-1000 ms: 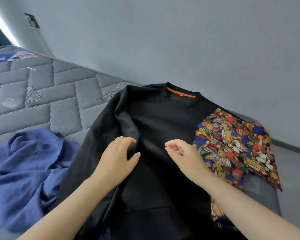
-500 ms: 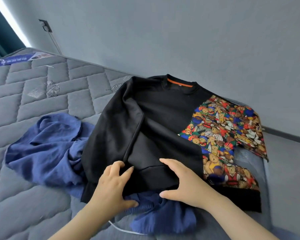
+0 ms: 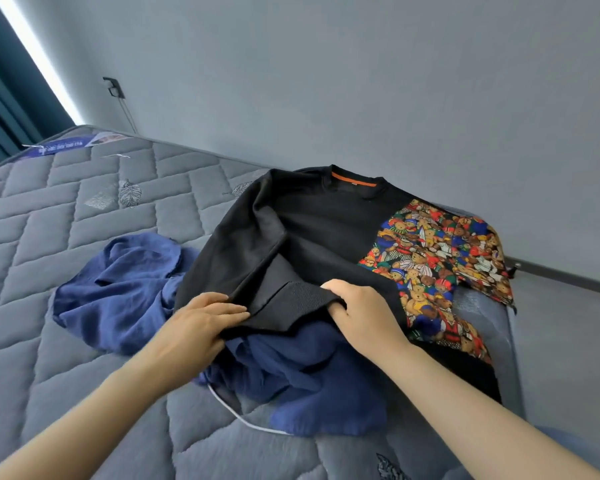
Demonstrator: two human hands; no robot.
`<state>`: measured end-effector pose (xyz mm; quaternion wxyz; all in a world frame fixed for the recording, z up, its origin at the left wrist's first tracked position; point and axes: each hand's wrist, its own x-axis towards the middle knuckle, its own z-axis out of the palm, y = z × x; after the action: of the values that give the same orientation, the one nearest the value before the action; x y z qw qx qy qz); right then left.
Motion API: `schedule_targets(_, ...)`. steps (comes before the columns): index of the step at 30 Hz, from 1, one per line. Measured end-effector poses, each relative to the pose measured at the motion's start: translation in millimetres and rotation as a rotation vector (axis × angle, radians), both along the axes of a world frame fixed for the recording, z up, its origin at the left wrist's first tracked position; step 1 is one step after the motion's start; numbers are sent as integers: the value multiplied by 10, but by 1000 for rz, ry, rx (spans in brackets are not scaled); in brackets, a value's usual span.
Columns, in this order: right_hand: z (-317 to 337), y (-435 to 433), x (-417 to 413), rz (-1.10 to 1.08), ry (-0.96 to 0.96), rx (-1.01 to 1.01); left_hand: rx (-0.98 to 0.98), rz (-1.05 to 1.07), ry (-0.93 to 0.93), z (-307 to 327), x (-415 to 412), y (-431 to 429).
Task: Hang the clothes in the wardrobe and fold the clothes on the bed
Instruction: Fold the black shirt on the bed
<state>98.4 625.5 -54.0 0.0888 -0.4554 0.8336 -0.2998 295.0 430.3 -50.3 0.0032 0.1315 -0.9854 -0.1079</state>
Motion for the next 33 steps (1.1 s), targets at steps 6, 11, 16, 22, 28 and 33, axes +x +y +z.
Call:
schedule_targets(6, -35, -135, 374, 307, 145, 374, -228, 100, -343, 258, 335, -447)
schedule_targets(11, -529, 0, 724, 397, 39, 676, -313, 126, -695, -197, 477, -328)
schedule_targets(16, -568, 319, 536, 291, 18, 587, -200, 104, -511, -359, 374, 64)
schedule_targets(22, -679, 734, 531, 133, 108, 689, -143, -101, -140, -636, 60, 639)
schedule_targets(28, -909, 1048, 457, -81, 307, 783, -285, -25, -212, -902, -185, 961)
schedule_targets(33, -706, 1086, 296, 33, 127, 564, -213, -39, -225, -748, -265, 735)
